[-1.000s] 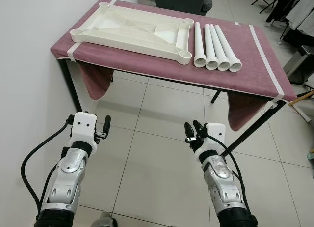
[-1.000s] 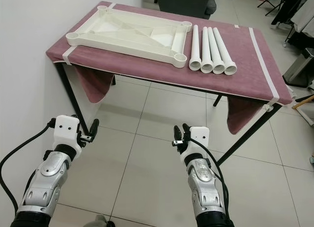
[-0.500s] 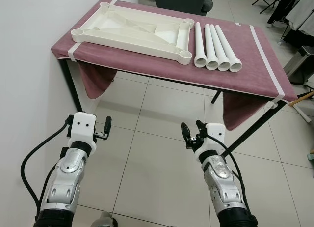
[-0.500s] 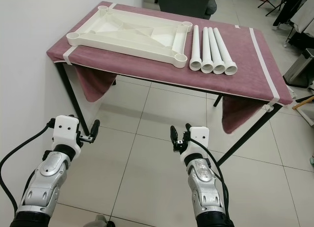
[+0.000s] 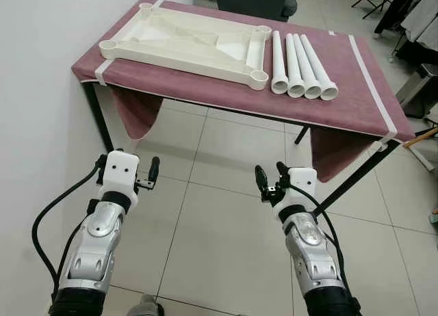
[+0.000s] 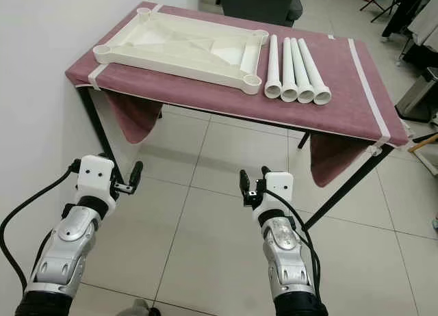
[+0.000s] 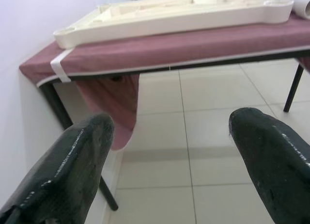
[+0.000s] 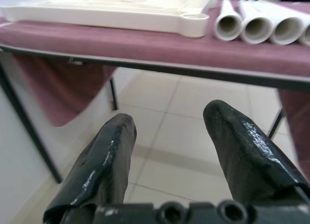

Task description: Building children table

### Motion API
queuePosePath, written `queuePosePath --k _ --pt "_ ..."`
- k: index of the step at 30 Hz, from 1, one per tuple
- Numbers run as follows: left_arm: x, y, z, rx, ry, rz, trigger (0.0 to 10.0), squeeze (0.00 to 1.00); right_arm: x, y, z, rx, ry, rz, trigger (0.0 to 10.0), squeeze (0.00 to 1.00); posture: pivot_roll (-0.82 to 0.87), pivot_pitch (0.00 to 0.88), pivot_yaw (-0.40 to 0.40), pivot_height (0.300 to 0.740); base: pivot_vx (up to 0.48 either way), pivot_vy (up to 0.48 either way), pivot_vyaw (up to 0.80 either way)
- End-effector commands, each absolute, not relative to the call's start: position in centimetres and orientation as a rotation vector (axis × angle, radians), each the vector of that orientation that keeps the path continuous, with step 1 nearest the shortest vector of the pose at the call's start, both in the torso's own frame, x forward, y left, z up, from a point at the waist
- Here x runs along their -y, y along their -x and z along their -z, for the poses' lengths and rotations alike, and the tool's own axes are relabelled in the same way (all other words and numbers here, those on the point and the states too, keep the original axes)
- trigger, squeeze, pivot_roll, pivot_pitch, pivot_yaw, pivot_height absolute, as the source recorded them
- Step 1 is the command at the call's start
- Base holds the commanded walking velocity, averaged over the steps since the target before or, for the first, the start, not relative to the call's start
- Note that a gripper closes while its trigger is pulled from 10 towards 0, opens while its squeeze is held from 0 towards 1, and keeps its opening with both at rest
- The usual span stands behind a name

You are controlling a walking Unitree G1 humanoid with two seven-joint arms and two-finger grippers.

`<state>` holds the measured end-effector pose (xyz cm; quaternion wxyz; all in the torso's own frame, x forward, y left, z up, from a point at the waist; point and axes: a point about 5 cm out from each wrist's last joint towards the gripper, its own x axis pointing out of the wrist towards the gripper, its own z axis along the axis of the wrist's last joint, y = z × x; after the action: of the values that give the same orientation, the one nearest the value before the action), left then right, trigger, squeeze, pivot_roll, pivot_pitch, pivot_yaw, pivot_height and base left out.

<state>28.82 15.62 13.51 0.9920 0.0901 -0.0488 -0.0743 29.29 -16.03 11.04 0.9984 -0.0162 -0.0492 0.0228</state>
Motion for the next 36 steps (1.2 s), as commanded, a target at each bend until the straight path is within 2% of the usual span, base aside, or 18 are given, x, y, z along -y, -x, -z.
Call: queuePosePath --k 1,4,9,15,18,24,36 --pt "-15.6 -28.8 -13.7 0.113 -0.161 0.127 10.0 0.00 16.8 -29.4 -11.6 0.125 0.050 0.006 10.0 0.00 0.10 0.032 -0.038 0.740 0.461 0.000 -0.80" --pt "-15.5 -29.1 -14.2 0.129 -0.142 0.120 10.0 0.00 17.7 -30.0 -12.9 0.175 0.093 0.103 10.0 0.00 0.10 0.034 -0.037 0.740 0.463 0.000 -0.53" --pt "-15.3 -29.3 -14.5 0.136 -0.142 0.121 10.0 0.00 17.5 -30.3 -13.4 0.194 0.109 0.093 10.0 0.00 0.10 0.034 -0.037 0.740 0.458 0.000 0.00" --pt "-15.3 -29.4 -14.6 0.137 -0.140 0.114 10.0 0.00 16.0 -30.2 -13.9 0.214 0.125 -0.003 10.0 0.00 0.10 0.036 -0.038 0.740 0.457 0.000 0.00" --pt "-15.5 -29.3 -14.8 0.144 -0.144 0.097 10.0 0.00 14.0 -29.8 -14.6 0.254 0.154 -0.141 10.0 0.00 0.10 0.038 -0.039 0.740 0.456 0.000 0.00" --pt "-15.6 -29.3 -16.2 0.187 -0.151 0.078 10.0 0.00 12.2 -29.5 -15.4 0.271 0.125 -0.257 10.0 0.00 0.11 0.039 -0.042 0.740 0.453 0.000 0.00" --pt "-15.6 -29.4 -18.1 0.243 -0.158 0.073 10.0 0.00 11.8 -29.8 -15.9 0.267 0.075 -0.285 10.0 0.00 0.12 0.039 -0.041 0.740 0.431 0.000 0.00"
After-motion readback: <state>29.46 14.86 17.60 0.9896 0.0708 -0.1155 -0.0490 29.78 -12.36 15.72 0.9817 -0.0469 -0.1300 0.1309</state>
